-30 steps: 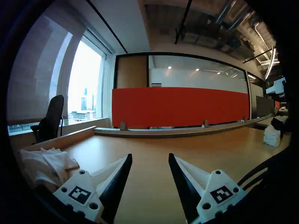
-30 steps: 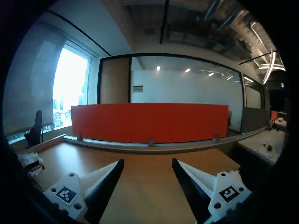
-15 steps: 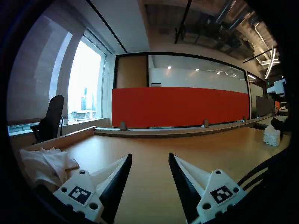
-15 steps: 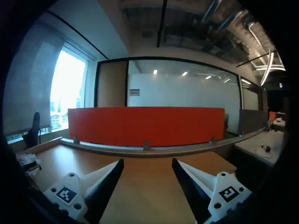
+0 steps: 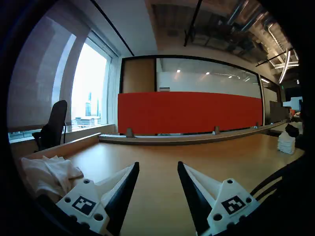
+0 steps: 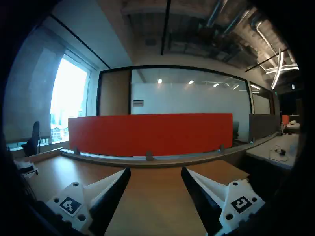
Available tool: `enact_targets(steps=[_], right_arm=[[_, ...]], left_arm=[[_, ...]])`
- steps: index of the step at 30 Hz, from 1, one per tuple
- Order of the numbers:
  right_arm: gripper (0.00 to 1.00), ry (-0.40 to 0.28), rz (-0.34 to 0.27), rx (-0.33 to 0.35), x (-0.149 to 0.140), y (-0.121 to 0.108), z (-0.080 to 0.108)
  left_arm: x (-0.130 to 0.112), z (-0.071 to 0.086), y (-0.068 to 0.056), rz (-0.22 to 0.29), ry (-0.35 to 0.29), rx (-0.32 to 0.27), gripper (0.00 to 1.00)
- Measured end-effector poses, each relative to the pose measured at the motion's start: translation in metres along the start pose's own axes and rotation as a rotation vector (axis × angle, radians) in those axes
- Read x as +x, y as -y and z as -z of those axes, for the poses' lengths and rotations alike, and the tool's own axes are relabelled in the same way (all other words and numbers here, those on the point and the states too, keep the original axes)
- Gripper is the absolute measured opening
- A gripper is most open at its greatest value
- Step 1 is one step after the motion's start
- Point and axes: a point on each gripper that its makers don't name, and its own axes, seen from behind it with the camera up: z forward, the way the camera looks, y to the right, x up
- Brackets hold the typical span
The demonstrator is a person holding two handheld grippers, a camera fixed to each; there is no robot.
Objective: Fold towel
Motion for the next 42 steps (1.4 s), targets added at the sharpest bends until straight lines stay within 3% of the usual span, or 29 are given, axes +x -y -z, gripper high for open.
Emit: enact_targets(steps=[21, 42], right_arm=[[0.99, 0.042, -0.06, 0.003, -0.072, -0.028, 0.009], [0.99, 0.05, -0.024, -0.006, -0.104, -0.047, 0.005]], left_arm=[[0.001, 0.001, 0.0, 0.001, 0.001, 0.0, 0.71], [0.002, 0.002, 0.0, 0.001, 0.001, 0.0, 0.71]])
